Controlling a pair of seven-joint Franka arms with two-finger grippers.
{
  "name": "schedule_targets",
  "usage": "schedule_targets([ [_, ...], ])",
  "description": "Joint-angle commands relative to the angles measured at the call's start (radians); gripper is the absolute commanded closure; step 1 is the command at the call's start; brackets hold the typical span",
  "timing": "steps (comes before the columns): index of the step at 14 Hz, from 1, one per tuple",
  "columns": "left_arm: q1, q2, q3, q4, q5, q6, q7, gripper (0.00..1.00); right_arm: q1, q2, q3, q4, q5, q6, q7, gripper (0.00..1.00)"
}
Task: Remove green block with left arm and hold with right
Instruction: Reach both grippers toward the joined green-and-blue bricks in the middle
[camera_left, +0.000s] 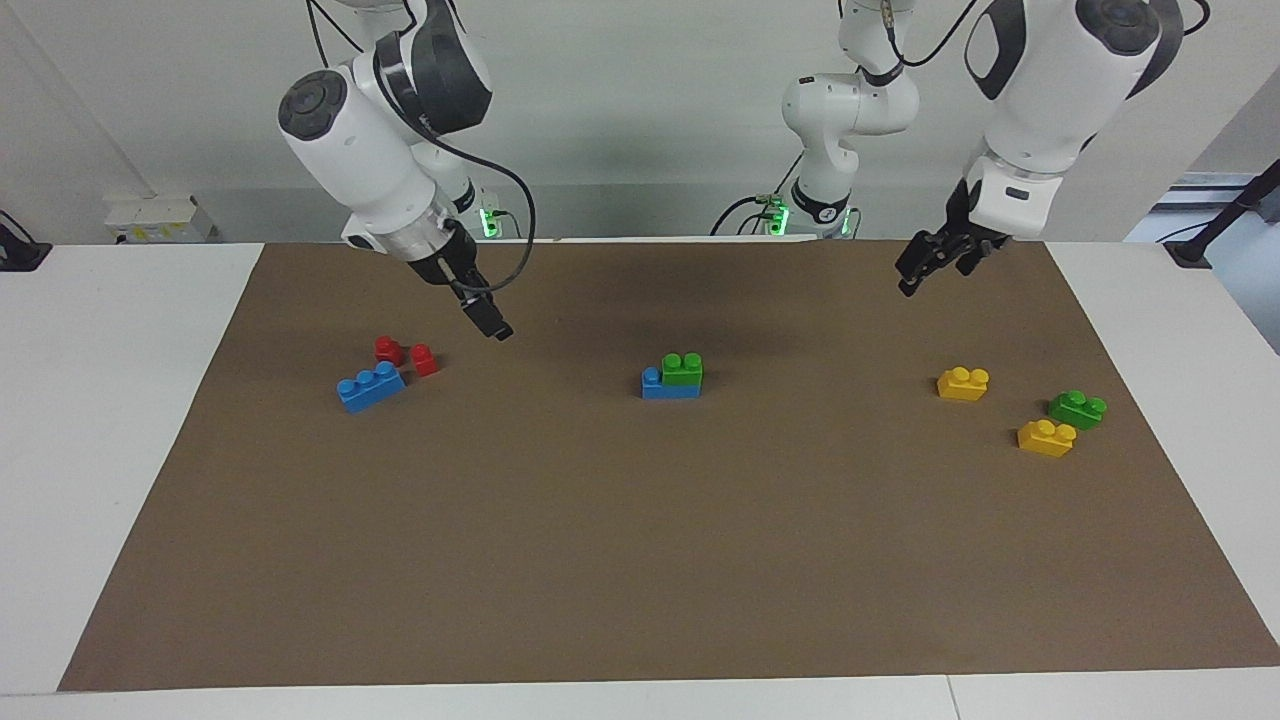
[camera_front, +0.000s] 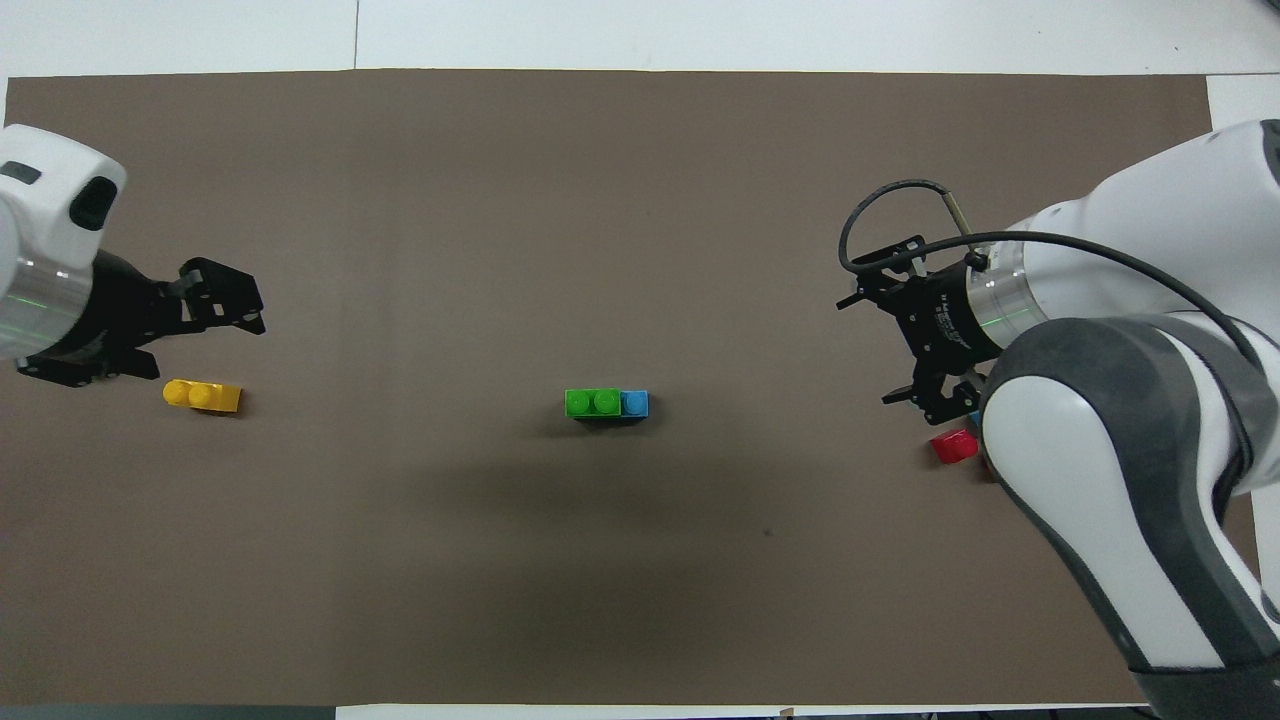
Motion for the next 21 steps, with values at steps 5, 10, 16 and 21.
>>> schedule_targets([
  [5, -0.247, -0.050, 0.014, -0.236, -0.002, 0.286, -0.768, 0.00, 0.127, 0.073, -0.002, -0.107, 0.176, 0.256, 0.119, 0.04],
  [10, -0.332, 0.081, 0.015, -0.232, 0.025, 0.453, -1.212, 0.00, 0.227, 0.144, -0.002, -0.166, 0.242, 0.435, 0.119, 0.04],
  [16, -0.371, 0.195, 0.015, -0.224, 0.091, 0.548, -1.455, 0.00, 0.299, 0.230, -0.002, -0.166, 0.294, 0.571, 0.115, 0.04],
  [21, -0.401, 0.267, 0.017, -0.224, 0.100, 0.584, -1.515, 0.00, 0.324, 0.267, -0.002, -0.167, 0.297, 0.626, 0.113, 0.04],
])
